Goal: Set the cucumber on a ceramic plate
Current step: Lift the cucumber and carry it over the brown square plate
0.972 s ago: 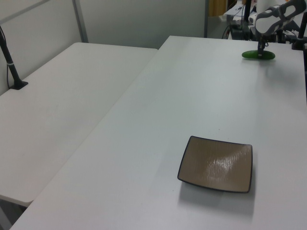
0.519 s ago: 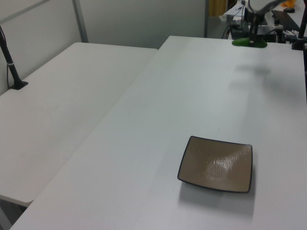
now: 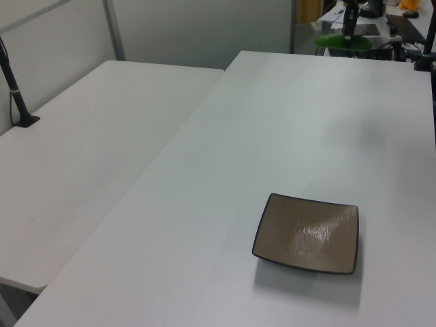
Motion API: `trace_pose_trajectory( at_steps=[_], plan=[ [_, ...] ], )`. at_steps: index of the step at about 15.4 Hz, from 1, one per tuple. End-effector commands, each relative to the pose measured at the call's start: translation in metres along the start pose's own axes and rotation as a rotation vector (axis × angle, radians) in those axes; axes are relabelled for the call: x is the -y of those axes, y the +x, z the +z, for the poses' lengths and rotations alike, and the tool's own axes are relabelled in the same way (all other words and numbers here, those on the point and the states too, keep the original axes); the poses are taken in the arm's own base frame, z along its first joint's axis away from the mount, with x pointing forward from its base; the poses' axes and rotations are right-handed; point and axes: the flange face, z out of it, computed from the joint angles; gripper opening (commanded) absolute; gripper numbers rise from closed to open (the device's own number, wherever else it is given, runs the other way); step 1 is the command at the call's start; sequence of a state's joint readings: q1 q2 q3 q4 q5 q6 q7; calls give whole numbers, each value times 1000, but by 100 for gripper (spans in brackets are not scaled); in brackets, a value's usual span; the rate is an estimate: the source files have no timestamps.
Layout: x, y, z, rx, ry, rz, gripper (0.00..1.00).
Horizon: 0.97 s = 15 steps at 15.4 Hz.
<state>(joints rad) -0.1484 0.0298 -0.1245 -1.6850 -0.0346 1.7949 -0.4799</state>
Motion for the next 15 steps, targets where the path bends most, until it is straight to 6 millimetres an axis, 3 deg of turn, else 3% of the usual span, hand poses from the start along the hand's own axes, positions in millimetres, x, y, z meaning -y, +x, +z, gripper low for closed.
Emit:
trace_pose_trajectory(
  at_steps=[1, 3, 4, 8, 11, 15],
  plan=[
    [80, 4, -30, -7, 111, -20, 13],
    [136, 11, -42, 14, 130, -28, 13],
    [180, 19, -42, 36, 136, -32, 13],
    [279, 30, -37, 68, 137, -9, 14],
    [342, 34, -21, 107, 126, 4, 14],
    [422, 44, 22, 142, 103, 3, 14]
  ],
)
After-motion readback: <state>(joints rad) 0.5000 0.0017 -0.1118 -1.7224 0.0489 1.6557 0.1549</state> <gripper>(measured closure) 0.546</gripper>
